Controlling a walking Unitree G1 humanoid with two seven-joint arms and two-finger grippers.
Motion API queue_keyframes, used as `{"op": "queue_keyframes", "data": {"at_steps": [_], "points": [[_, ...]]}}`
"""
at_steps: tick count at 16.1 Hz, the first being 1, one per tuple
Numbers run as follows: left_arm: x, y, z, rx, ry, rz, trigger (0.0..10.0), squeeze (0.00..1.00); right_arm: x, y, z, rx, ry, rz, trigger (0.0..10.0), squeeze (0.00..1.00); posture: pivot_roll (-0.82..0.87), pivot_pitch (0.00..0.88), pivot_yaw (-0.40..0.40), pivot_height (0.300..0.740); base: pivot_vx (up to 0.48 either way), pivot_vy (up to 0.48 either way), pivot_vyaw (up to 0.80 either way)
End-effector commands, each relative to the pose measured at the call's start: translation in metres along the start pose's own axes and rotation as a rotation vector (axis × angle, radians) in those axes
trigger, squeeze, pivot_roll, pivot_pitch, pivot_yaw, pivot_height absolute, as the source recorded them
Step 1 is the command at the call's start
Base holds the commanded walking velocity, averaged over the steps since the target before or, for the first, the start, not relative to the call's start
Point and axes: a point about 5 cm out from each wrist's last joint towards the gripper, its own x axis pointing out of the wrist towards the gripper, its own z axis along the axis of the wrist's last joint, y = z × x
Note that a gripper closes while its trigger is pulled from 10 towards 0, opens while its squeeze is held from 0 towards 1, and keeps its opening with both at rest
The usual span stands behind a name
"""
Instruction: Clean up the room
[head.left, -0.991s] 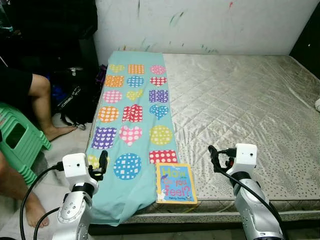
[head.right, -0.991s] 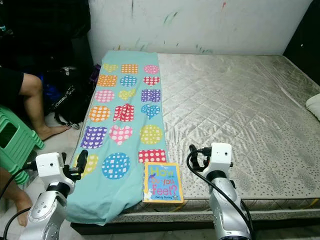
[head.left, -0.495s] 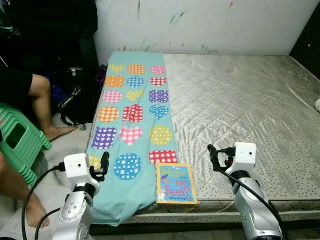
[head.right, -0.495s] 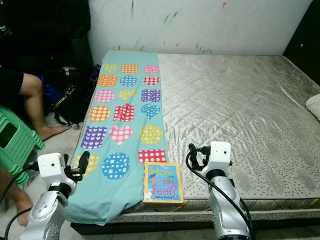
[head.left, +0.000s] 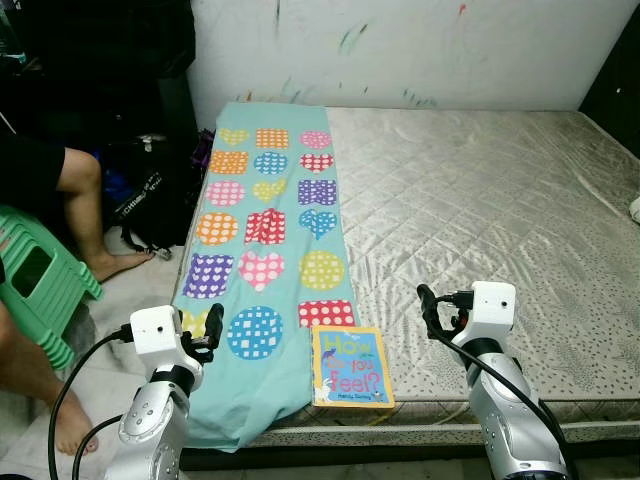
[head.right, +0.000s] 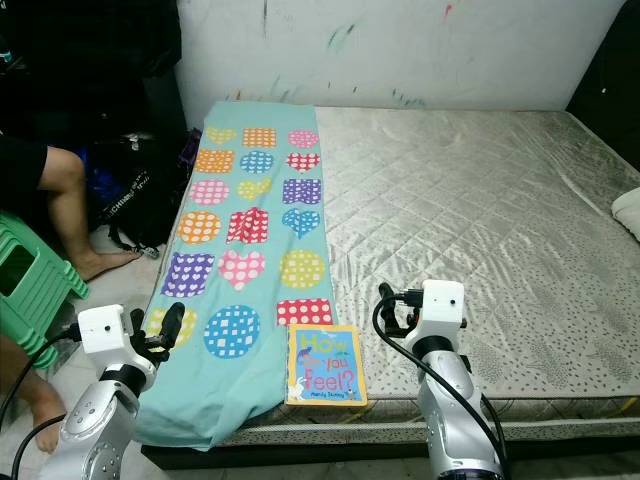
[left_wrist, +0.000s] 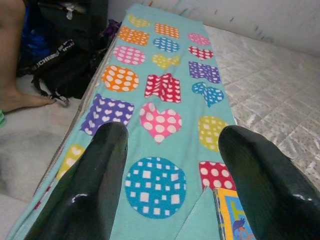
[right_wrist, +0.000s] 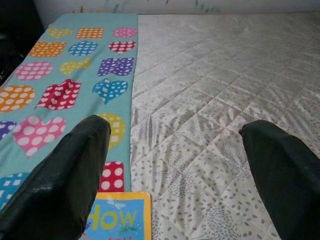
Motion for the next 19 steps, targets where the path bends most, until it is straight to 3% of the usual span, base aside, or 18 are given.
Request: {"op": "queue_keyframes", "data": {"at_steps": [1, 8, 13, 16, 19], "points": [[0.001, -0.001, 0.004, 0.000, -0.008, -0.008, 10.0, 0.00, 0.000, -0.001, 0.003, 0.004, -0.003, 0.000, 10.0, 0.00, -0.10, 0.000, -0.025, 0.740, 0.000, 0.000, 0.00], [0.003, -0.012, 0.007, 0.020, -0.007, -0.083, 10.0, 0.00, 0.001, -0.003, 0.004, 0.009, -0.010, -0.004, 10.0, 0.00, -0.10, 0.000, -0.024, 0.740, 0.000, 0.000, 0.00], [0.003, -0.010, 0.008, 0.021, -0.015, -0.082, 10.0, 0.00, 0.003, 0.000, 0.003, 0.005, -0.008, 0.005, 10.0, 0.00, -0.09, 0.000, -0.024, 0.740, 0.000, 0.000, 0.00], [0.003, -0.011, 0.009, 0.020, -0.023, -0.083, 10.0, 0.00, 0.003, 0.001, 0.002, 0.004, -0.004, 0.012, 10.0, 0.00, -0.09, 0.000, -0.024, 0.740, 0.000, -0.437, 0.00], [0.004, -0.010, 0.009, 0.021, -0.026, -0.075, 10.0, 0.00, 0.004, 0.001, 0.002, 0.000, -0.003, 0.017, 10.0, 0.00, -0.09, 0.000, -0.026, 0.740, 0.000, 0.000, 0.00]]}}
